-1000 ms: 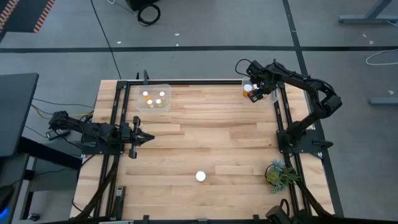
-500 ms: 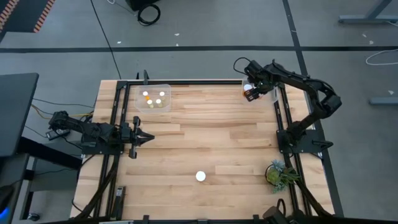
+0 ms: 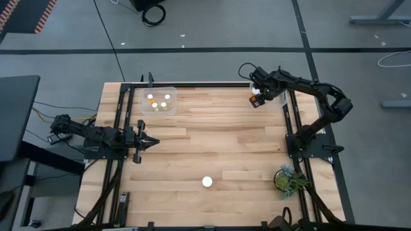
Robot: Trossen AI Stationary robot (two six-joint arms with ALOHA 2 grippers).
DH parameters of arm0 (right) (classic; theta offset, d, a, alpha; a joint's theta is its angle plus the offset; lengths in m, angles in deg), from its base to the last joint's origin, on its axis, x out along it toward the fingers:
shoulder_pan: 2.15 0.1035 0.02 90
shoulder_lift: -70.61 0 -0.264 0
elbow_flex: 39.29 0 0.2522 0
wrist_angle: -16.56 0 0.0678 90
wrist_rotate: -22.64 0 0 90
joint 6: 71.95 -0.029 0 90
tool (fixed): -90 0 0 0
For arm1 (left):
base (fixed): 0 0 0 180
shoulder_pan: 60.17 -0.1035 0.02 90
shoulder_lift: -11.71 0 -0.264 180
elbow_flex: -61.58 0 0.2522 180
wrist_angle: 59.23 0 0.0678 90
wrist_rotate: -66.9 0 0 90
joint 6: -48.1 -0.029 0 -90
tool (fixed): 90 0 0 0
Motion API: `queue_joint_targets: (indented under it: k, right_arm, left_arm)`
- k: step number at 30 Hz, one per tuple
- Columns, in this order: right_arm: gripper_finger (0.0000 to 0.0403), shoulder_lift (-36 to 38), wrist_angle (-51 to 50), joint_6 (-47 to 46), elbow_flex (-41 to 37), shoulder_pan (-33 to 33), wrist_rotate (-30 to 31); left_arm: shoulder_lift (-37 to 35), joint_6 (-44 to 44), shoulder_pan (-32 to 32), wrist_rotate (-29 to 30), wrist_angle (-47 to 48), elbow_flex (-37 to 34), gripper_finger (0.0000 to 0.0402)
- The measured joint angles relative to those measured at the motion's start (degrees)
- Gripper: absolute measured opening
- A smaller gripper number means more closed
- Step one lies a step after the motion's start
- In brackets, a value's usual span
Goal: Pick and place medicine bottles into bin by pill shape (circle, oval)
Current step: Put the right orange capsule bottle into the right transparent bin
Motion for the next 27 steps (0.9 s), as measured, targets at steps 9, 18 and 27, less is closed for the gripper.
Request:
queue_joint_targets:
  k: [9,18,27]
  right_arm:
    - [0.0227,0.0,2.2,0.4,-0.7,-0.5,-1.4]
    - [0.0227,0.0,4.3,1.1,-0.8,-1.4,-2.6]
    - [0.0227,0.0,5.4,1.8,-4.5,-4.5,-3.2]
  left_arm:
    - [0.0,0.0,0.0,0.0,0.0,0.0,0.0024]
    - [0.0,0.0,0.0,0.0,0.0,0.0,0.0035]
    - [0.0,0.0,0.0,0.0,0.0,0.0,0.0026]
